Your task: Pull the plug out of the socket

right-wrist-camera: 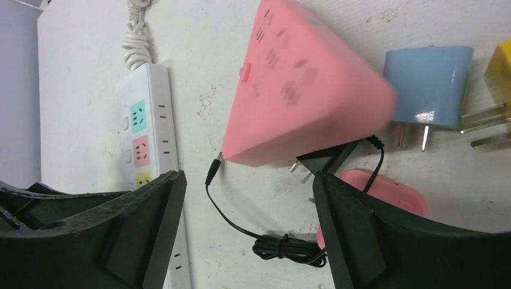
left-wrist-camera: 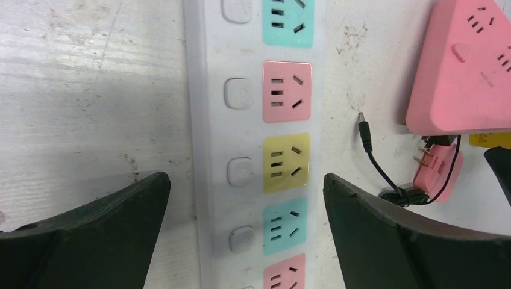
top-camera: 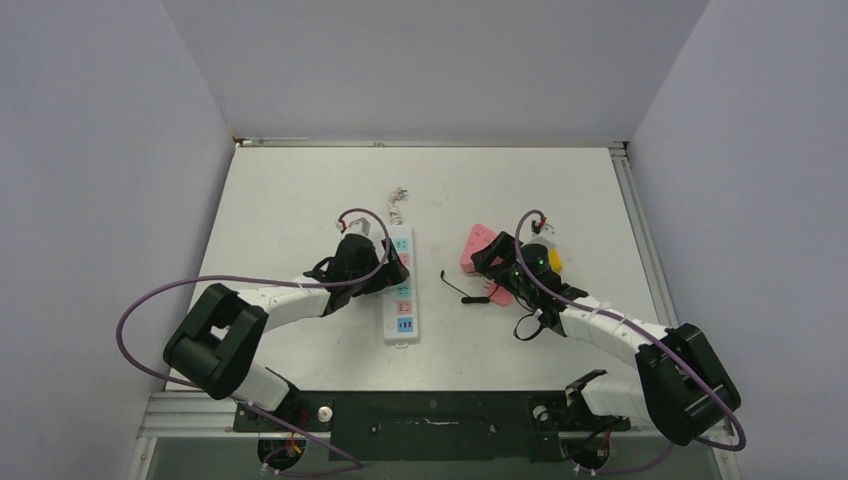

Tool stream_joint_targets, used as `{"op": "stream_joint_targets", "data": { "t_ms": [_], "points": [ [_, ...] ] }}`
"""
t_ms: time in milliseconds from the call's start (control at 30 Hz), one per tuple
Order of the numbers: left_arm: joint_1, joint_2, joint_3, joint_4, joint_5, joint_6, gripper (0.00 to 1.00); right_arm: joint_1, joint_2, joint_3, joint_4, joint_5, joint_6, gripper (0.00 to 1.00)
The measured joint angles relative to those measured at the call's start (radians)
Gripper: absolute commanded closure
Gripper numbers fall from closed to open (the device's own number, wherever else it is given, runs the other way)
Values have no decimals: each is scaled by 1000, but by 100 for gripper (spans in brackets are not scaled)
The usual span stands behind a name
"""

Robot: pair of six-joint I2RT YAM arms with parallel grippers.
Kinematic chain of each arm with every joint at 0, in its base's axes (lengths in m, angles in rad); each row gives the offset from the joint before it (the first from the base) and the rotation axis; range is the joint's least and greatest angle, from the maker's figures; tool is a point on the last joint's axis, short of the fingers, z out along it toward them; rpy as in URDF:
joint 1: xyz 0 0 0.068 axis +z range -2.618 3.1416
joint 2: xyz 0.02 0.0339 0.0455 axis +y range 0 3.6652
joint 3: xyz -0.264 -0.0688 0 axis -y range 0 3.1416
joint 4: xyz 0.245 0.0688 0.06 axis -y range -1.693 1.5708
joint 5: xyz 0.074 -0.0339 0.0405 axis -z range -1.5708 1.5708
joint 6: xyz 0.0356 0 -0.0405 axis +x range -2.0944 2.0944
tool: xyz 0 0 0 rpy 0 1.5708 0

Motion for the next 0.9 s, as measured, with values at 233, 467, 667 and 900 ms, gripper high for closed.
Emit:
{"op": "stream_joint_targets", "data": {
  "t_ms": [233,467,667,900],
  "points": [
    [35,-100,0,-62,-15,-1,4,-5,-66,9,-77,61,-40,6],
    [152,-290,11,-183,-2,-15,4,-20,-161,56,-195,160,-144,10],
    [268,-436,175,-407,21,26,4,-20,-269,124,-300,284,-274,10],
    [300,-505,446,-581,-39,251,4,-17,-378,153,-343,395,-426,10]
  ]
}}
